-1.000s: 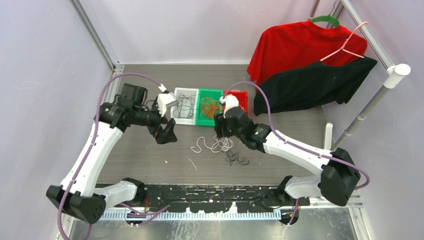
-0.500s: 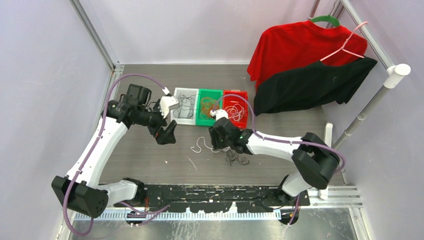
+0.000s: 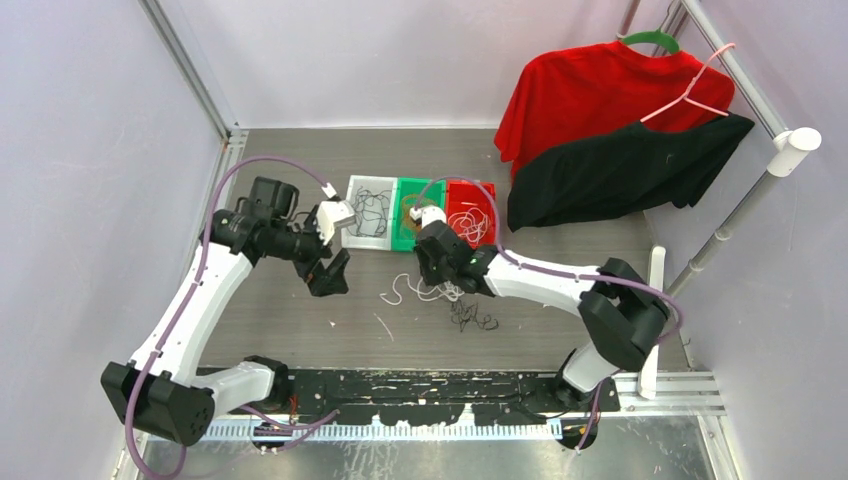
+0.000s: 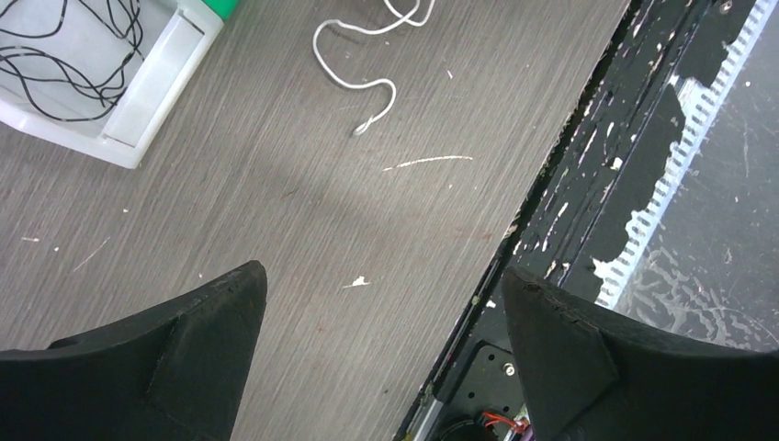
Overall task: Untangle the cables
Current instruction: Untie the cable.
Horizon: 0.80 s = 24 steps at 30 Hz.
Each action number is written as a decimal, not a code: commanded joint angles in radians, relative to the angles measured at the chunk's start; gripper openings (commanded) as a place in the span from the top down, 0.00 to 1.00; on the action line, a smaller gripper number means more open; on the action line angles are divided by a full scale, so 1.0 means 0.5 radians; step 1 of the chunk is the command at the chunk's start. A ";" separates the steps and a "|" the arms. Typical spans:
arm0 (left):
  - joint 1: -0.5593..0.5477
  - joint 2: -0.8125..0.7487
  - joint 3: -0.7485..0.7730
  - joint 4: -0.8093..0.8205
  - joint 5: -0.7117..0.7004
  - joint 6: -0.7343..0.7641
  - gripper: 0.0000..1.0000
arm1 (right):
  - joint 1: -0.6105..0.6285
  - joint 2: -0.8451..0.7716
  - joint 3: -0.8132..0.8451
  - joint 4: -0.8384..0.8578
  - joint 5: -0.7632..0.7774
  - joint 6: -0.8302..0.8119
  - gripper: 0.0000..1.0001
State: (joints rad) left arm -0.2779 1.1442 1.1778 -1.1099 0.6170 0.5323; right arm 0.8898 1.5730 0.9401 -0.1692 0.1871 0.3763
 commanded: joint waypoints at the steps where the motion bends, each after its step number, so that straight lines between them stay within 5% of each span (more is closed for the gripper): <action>1: 0.032 -0.074 -0.005 0.143 0.171 -0.052 0.02 | 0.006 -0.329 0.220 -0.059 -0.173 0.094 0.99; 11: 0.032 -0.125 -0.048 0.504 0.556 -0.545 0.03 | 0.009 -0.621 0.545 0.034 -0.505 0.380 0.99; 17: 0.032 -0.132 -0.065 0.560 0.632 -0.595 0.03 | 0.030 -0.603 0.629 0.099 -0.615 0.452 0.99; 24: 0.028 -0.138 -0.173 0.556 0.710 -0.457 0.23 | 0.047 -0.573 0.553 0.204 -0.699 0.552 0.99</action>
State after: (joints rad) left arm -0.2661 1.0969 1.1240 -0.8696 0.9058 0.2680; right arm 0.9070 1.2839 1.2137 -0.1532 -0.1169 0.6056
